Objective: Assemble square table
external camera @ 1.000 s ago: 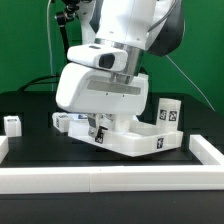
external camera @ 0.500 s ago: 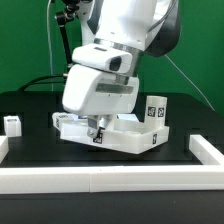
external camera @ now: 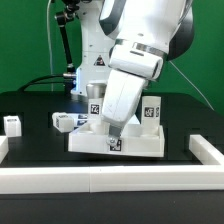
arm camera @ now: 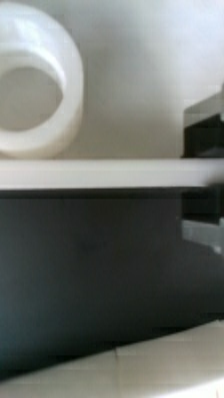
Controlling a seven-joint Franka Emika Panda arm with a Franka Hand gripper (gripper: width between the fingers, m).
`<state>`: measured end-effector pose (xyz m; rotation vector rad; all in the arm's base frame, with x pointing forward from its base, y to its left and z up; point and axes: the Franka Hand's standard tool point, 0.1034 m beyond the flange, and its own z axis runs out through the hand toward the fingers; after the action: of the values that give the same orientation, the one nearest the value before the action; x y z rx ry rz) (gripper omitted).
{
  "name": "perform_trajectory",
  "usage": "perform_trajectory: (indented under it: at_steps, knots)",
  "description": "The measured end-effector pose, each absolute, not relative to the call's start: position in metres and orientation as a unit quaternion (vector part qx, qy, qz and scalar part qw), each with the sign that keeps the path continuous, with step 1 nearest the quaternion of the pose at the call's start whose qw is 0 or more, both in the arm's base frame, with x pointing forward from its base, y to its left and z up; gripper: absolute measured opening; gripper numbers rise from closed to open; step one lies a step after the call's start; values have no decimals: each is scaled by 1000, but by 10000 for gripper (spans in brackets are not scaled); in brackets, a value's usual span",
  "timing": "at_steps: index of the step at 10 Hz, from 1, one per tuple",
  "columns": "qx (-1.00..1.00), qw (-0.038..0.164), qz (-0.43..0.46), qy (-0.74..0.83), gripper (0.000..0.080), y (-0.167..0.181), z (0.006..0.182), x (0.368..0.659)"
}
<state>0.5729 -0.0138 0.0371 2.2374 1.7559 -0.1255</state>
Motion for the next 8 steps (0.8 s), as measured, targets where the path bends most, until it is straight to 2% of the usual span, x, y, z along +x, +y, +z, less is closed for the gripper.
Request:
perform_trajectory:
  at_steps: [4,6,8]
  knots:
    - [777,147,-45,611,66,-16,36,572]
    - [780,141,-57,607,65,9,39,587]
    - [772,144,-46,617,62,30,42,605]
